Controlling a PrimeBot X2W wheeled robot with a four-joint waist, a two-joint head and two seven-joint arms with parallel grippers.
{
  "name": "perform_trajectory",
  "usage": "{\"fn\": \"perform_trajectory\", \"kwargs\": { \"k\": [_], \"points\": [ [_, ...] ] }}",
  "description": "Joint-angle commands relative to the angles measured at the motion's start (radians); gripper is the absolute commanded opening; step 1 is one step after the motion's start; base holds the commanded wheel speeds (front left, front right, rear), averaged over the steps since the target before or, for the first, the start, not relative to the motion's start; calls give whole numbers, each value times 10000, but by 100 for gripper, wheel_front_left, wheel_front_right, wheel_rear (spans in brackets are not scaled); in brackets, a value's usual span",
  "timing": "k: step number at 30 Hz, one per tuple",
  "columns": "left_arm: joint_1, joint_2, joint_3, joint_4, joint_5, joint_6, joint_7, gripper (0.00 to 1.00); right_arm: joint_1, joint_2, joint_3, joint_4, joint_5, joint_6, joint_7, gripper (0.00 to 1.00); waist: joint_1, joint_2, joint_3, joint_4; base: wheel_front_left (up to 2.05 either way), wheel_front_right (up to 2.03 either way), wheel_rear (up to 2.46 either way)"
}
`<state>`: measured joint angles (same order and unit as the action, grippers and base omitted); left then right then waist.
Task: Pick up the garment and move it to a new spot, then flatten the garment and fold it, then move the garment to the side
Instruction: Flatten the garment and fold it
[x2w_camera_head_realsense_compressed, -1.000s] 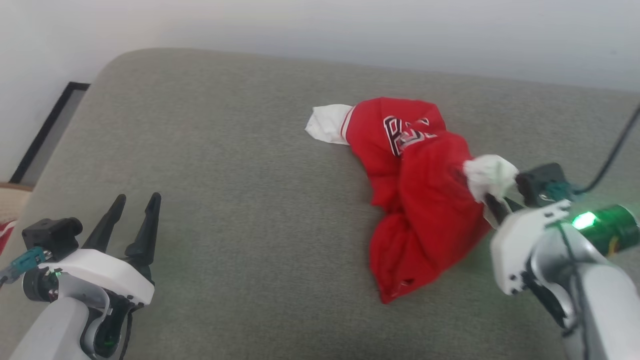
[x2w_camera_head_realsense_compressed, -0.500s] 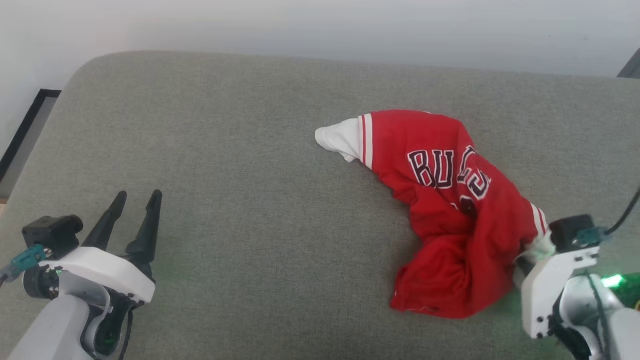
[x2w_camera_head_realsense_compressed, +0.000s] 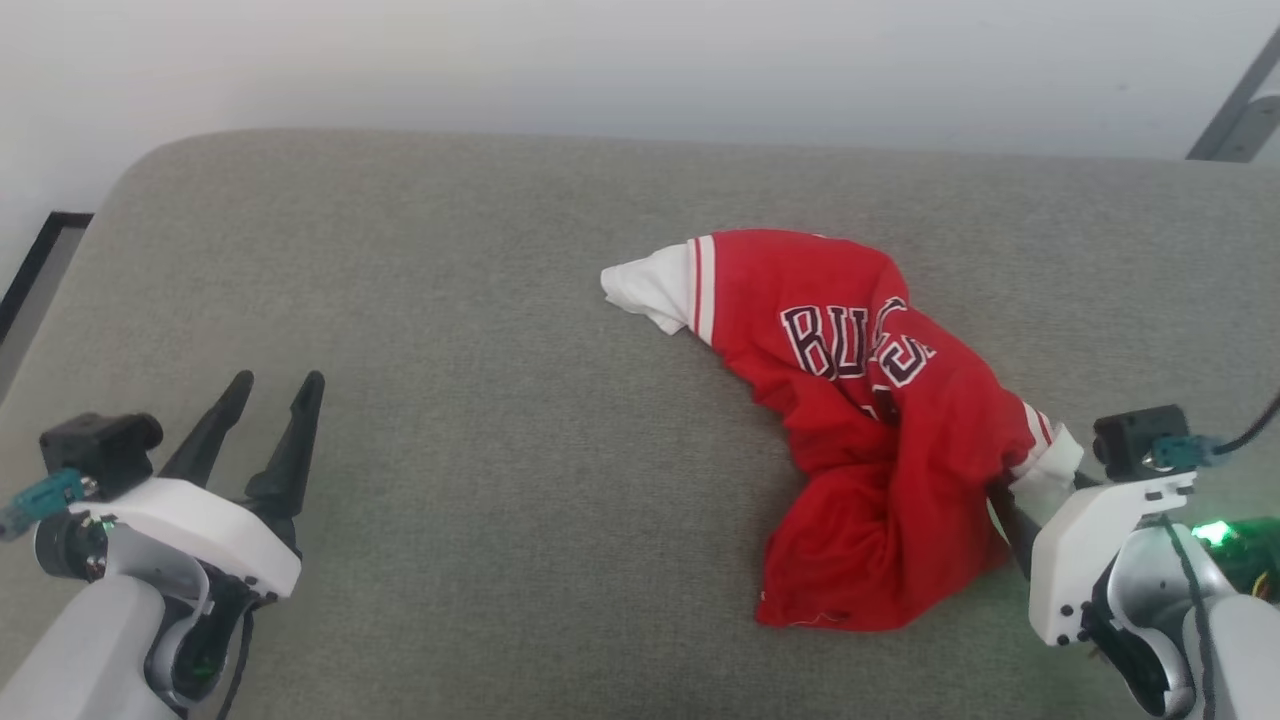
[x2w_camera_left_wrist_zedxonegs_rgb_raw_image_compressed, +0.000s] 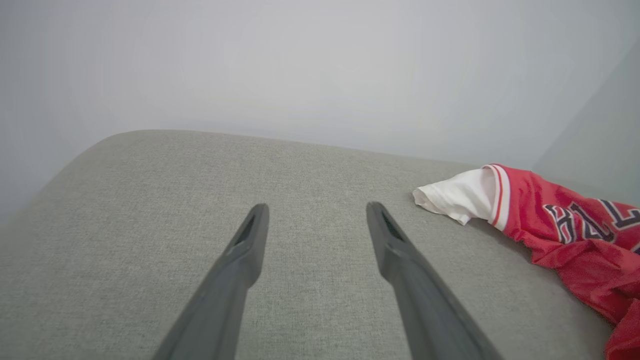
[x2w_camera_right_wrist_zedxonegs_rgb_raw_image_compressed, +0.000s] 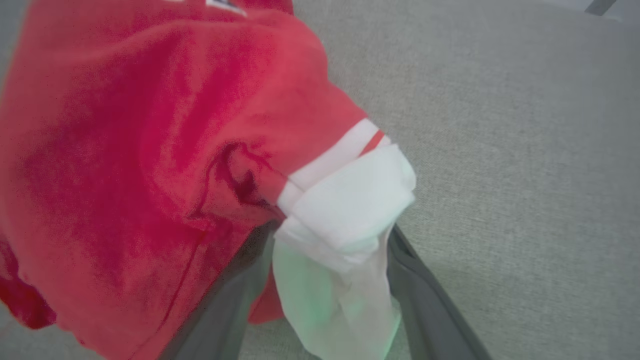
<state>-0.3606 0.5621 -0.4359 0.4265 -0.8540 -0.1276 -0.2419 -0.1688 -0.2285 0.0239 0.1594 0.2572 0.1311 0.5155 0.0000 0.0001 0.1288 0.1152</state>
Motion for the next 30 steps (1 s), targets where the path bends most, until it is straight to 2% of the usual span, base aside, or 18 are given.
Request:
{"fn": "perform_trajectory", "kwargs": {
  "k": [1,10,17,23,30],
  "points": [
    [-159,91,-60,-129,-128,-33,164,100,111,117,-129,-282,-17,-4,-208,100,0,-1,-99,-150,0,0,0],
    [-583,576,-395,-676,-532,-33,1141,100,395,905,-1004,-1338,-528,-4,-1158,100,0,-1,-229,-812,0,0,0],
    [-1231,871,-673,-1075,-815,-34,2083,100,271,1568,-1662,-1945,-1087,-4,-2554,100,0,-1,-124,-1593,0,0,0],
    [-1964,1028,-986,-1257,-1171,-34,3169,100,-32,1775,-2076,-2041,-1480,-4,-3730,100,0,-1,119,-2337,0,0,0],
    [-3072,1017,-1368,-1032,-1571,-26,4917,100,-437,1787,-2208,-1618,-1035,-4,-4665,100,0,-1,548,-3168,0,0,0]
  ]
}}
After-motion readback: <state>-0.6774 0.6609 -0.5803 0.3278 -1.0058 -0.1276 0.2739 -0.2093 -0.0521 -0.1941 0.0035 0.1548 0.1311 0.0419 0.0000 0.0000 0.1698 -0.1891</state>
